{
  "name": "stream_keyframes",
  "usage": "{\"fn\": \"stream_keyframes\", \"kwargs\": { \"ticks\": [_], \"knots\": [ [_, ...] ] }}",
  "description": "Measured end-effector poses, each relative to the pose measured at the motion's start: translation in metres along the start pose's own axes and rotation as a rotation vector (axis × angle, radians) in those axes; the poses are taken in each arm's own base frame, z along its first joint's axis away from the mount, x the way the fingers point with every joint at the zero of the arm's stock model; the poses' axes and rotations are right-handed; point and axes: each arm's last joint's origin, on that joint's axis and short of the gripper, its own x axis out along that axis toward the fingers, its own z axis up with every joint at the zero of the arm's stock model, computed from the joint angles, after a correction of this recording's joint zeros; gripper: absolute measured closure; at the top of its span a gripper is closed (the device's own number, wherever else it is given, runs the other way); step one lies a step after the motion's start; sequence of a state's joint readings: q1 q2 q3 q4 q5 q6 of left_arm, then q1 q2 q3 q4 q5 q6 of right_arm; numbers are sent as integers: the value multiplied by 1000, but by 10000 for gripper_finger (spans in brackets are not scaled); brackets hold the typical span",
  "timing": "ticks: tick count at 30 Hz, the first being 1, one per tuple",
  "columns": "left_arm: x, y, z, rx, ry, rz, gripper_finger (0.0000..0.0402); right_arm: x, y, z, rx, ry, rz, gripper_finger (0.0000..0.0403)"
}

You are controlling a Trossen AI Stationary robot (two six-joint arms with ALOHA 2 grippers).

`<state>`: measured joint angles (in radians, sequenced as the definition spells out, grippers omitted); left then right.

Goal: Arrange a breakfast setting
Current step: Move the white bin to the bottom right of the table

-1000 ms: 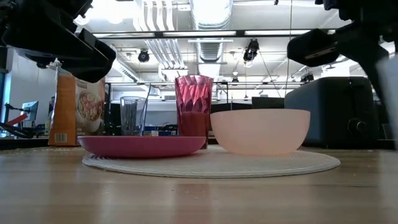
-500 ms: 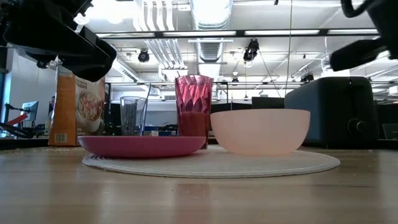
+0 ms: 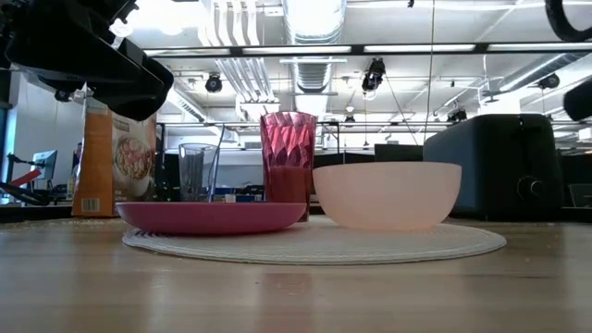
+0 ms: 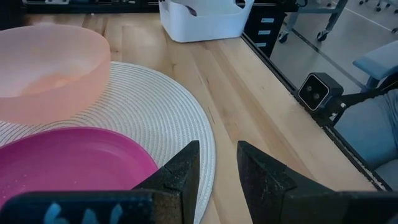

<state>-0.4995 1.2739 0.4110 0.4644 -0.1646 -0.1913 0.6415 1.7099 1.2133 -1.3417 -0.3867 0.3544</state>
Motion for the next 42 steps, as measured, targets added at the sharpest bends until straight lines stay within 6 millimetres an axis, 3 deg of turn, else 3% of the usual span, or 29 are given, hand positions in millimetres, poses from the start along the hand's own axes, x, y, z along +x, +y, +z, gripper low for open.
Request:
{"fn": "stream_keyframes", "kwargs": {
  "ticks": [11,22,27,34,42],
  "knots": [
    [0,0,1,-1,-7,-1,311,22,9,-16,10,80,-52,394],
    [0,0,1,-2,-15,-3,311,21,2,-49,12,65,-38,394],
    [0,0,1,-2,-15,-3,311,24,2,-46,18,-37,-18,394],
    [0,0,1,-3,-15,-2,311,30,-1,-44,226,-80,-49,394],
    [0,0,3,-4,-26,-3,311,28,-1,-44,226,-91,-59,374]
  ]
}}
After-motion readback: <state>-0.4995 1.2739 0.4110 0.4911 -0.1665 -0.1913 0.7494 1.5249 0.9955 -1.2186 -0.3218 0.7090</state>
